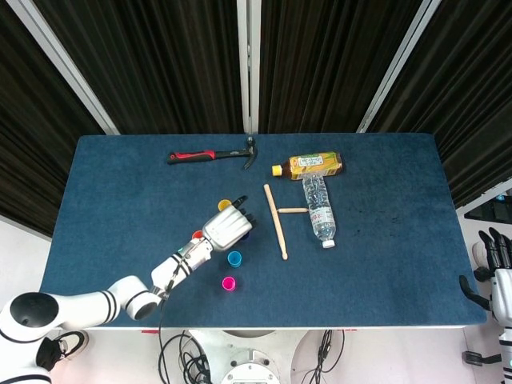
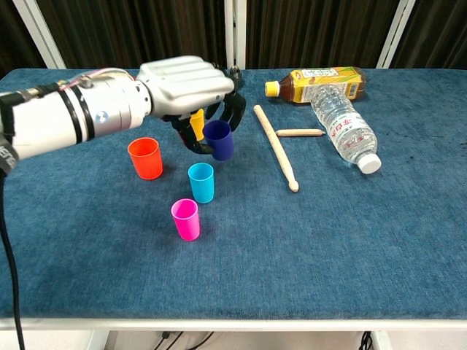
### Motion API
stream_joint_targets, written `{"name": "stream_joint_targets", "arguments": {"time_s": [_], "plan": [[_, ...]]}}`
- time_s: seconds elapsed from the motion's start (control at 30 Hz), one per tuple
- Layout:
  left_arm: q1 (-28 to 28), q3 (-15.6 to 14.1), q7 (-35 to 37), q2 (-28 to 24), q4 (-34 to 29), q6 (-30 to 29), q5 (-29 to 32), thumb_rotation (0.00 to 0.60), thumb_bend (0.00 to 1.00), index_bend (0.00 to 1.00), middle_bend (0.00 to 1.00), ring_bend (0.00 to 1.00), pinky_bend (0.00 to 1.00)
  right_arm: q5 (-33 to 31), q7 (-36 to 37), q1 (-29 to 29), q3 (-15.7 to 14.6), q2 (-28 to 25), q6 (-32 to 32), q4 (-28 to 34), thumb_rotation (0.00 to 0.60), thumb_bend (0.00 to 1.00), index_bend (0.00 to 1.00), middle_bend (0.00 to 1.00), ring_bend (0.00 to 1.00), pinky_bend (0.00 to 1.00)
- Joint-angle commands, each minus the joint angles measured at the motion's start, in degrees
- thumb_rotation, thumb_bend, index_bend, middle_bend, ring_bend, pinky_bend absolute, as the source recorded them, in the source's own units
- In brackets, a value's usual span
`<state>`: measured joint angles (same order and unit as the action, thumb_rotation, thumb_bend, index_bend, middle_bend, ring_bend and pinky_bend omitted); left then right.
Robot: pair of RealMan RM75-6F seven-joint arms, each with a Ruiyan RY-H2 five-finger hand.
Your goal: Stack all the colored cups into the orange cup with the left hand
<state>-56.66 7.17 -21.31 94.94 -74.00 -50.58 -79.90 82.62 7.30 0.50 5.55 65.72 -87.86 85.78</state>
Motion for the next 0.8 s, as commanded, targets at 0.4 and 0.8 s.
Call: {"name": "stream_joint_targets", "arguments": {"time_s": [0.4, 0.8], "plan": [[7.7, -2.18, -16.8, -19.54, -23.94, -4.67, 10.44, 0.6, 0.26, 0.49, 0.49, 0.47, 0.15, 1.97, 0.05, -0.31, 0.04, -0.2, -1.25, 0.62, 0.6, 0.27, 0.0, 0.0, 0.0, 0.0], [8.55, -2.89, -13.46, -17.62, -22.37, -4.15, 10.77, 0.6, 0.26, 0.49, 0.49, 0.47, 0.15, 2.04, -0.99, -0.3, 0.0, -0.55, -1.48, 1.75, 0.6, 0.27, 0.0, 0.0, 0.0, 0.0]]}}
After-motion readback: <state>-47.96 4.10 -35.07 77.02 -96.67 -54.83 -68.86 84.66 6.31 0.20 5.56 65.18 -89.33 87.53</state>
